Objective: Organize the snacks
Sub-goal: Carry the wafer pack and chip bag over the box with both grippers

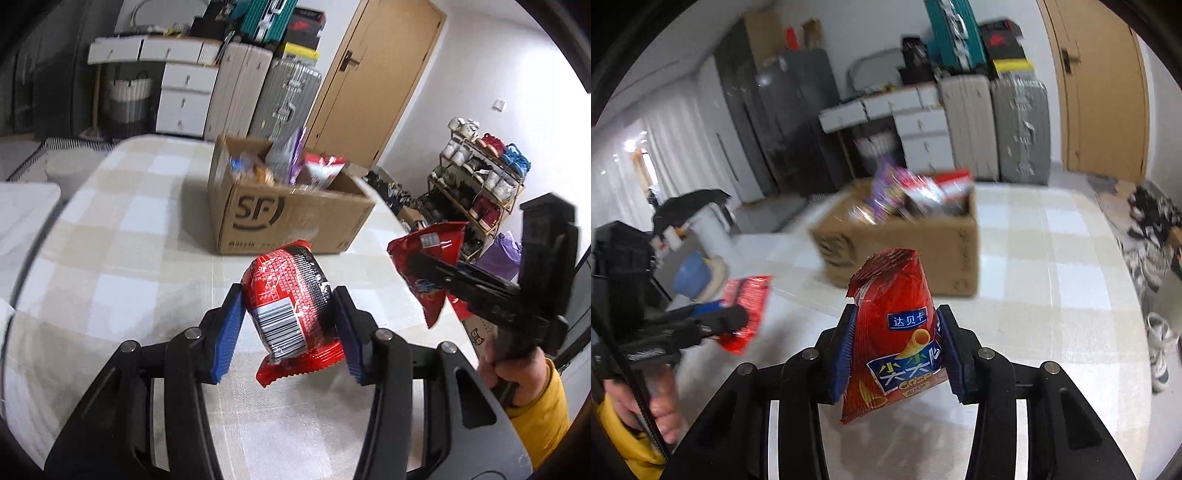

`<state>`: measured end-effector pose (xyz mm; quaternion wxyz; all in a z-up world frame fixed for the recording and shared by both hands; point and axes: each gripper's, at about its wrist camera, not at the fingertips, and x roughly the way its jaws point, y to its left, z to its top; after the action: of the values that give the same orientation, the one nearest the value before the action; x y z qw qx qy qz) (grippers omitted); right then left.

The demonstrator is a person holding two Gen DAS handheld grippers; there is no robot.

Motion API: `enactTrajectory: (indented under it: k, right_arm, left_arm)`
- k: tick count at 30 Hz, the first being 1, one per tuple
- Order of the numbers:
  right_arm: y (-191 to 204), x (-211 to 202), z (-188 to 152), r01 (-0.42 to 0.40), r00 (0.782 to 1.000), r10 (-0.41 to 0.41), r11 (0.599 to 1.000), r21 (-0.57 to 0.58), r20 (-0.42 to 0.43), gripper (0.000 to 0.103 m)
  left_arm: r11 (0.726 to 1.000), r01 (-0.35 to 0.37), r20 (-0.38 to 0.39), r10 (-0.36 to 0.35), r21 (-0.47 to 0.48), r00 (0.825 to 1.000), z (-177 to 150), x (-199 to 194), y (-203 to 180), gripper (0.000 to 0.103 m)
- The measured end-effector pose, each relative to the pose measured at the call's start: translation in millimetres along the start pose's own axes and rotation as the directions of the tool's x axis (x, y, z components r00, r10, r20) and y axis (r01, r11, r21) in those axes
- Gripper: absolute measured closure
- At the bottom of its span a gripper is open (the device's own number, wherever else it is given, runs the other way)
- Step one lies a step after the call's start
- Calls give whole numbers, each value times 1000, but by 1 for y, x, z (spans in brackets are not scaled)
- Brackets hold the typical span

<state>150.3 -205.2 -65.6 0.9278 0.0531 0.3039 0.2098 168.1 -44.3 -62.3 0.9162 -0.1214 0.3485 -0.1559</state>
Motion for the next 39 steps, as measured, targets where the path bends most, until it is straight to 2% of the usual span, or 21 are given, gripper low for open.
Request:
enactTrajectory:
  k: [6, 11, 18, 24, 31, 39]
  right_arm:
    - [60, -50, 10, -46, 995, 55, 994, -98, 89, 60]
    - [91, -78, 4, -74, 985, 90, 991, -113, 144, 60]
    - [106, -103, -3, -88, 977, 106, 991, -102, 187, 60]
    - [102, -118, 6, -79, 969, 99, 992, -98, 226, 60]
    - [100, -140, 45, -49, 955, 92, 986, -157, 283, 60]
    - [92, -145, 118, 0, 939, 73, 977, -213, 337, 60]
  left_arm:
    - [999, -22, 83, 19, 32, 996, 3, -61, -14, 58]
    - [998, -44, 138, 37, 46, 990, 0, -113, -19, 58]
    - [998, -47, 180, 39, 43, 983, 0, -160, -19, 58]
    - [997, -49, 186, 38, 53, 982, 7, -177, -15, 58]
    - [994, -53, 206, 34, 92, 978, 33, -189, -20, 58]
    - [987, -83, 236, 49, 136, 971, 92, -194, -27, 58]
